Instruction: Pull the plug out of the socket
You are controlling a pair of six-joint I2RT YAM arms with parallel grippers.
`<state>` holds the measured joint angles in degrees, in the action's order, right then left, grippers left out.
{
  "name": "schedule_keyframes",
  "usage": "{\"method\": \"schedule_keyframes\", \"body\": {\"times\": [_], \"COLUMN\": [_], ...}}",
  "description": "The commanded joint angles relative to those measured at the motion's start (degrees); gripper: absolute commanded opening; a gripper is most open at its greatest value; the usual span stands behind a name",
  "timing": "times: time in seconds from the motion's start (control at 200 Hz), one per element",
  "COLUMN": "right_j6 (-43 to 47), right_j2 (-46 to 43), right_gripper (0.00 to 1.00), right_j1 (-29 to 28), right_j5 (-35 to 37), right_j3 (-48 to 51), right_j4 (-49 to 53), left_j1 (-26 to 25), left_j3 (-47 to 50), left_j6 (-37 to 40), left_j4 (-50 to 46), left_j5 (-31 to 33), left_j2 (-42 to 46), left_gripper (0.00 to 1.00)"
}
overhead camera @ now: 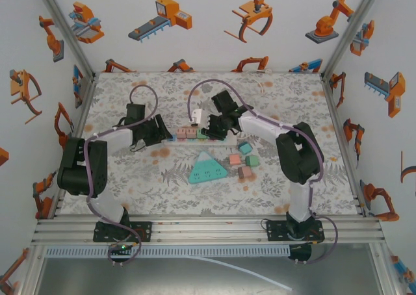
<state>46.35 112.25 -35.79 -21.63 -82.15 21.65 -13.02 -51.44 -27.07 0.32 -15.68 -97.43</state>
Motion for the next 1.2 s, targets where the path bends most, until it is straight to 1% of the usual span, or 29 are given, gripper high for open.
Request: {"method": "schedule_keyframes", "body": {"times": [0.0, 0.24, 0.436, 0.511, 0.646, 0.716, 0.796, 0.916, 0.996, 1.082, 1.197], "right_j6": [0.08, -1.24, -5.21, -5.50, -3.96, -3.69, -3.63, -3.84, -5.50, -7.80, -5.90], "right_j2": [-0.12, -0.45, -0.41, -0.24, 0.41, 0.60, 0.43, -0.12, -0.37, -0.45, 0.01], "right_gripper": [0.31, 0.27, 0.25, 0.23, 0.23, 0.22, 0.22, 0.21, 0.21, 0.21, 0.21], "right_j1": [0.28, 0.41, 1.45, 1.62, 1.43, 1.34, 1.38, 1.42, 1.63, 2.38, 2.15], "right_j5": [-0.70, -1.94, -4.50, -4.59, -3.87, -4.12, -4.56, -4.28, -6.28, -8.56, -5.76], "right_j3": [-2.64, -4.51, -6.46, -7.03, -7.20, -7.20, -6.89, -6.67, -7.21, -8.34, -9.13], "right_j4": [-0.11, 0.87, 0.95, 1.33, 2.55, 3.20, 3.48, 3.51, 3.49, 3.27, 4.59], "left_j1": [0.36, 0.00, -1.17, -1.79, -2.74, -3.27, -3.91, -4.70, -5.17, -5.43, -5.87], "left_j3": [-1.90, -3.29, -4.00, -4.54, -5.66, -6.16, -6.70, -7.43, -7.93, -8.10, -8.16], "left_j6": [1.50, 3.52, 5.30, 6.21, 6.84, 7.04, 7.63, 9.12, 9.85, 10.08, 10.20], "left_j4": [-5.42, -9.56, -11.04, -11.41, -11.37, -11.99, -13.43, -16.63, -17.58, -17.77, -18.04], "left_j5": [0.81, 3.95, 5.92, 5.52, 1.45, 1.26, 3.33, 8.49, 10.62, 11.10, 11.55], "left_j2": [-1.49, -2.63, -3.41, -3.81, -5.31, -6.23, -6.91, -6.82, -7.02, -7.50, -8.10], "left_gripper": [0.55, 0.53, 0.53, 0.53, 0.53, 0.53, 0.53, 0.53, 0.53, 0.53, 0.53]}}
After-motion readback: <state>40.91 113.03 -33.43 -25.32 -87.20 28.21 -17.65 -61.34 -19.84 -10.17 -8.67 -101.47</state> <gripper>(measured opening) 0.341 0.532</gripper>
